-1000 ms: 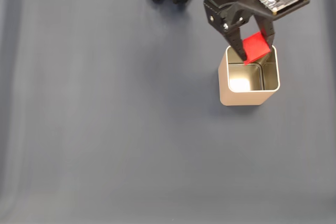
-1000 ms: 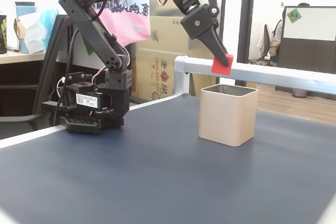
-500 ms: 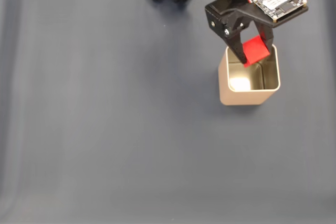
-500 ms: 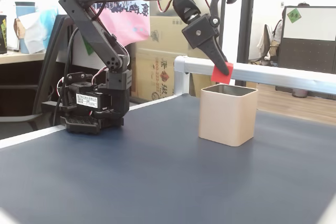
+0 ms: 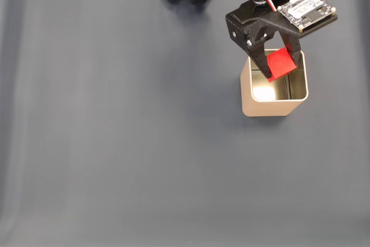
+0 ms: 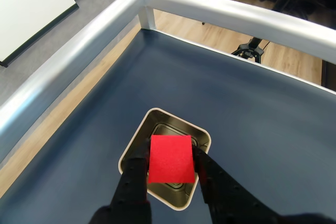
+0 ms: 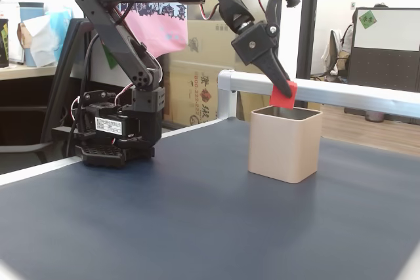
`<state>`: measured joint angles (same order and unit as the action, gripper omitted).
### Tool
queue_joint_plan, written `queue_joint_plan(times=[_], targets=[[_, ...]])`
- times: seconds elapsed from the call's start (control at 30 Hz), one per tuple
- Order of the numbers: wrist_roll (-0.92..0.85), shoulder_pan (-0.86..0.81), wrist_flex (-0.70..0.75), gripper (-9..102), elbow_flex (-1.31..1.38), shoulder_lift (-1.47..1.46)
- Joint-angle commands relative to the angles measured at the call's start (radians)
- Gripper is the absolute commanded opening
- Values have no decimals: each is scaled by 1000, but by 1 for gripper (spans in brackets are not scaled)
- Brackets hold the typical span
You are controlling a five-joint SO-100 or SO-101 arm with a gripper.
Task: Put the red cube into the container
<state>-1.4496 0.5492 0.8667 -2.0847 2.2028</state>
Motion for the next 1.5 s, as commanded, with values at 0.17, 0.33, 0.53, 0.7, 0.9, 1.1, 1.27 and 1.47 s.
queue_joint_plan(times=[0.17,0.33,0.53,0.7,0.9,1.1,1.27,1.47], targets=[[-5,-6,-52,15,0,-2],[8,-8,-77,24,-8,5],[-5,-8,-94,33,-9,9],[-31,-11,-112,40,-11,14],[-40,-12,-138,42,-35,25],[-40,-12,-160,42,-57,40],[-34,-18,-176,42,-57,43],[-6,-18,-218,36,-57,41]])
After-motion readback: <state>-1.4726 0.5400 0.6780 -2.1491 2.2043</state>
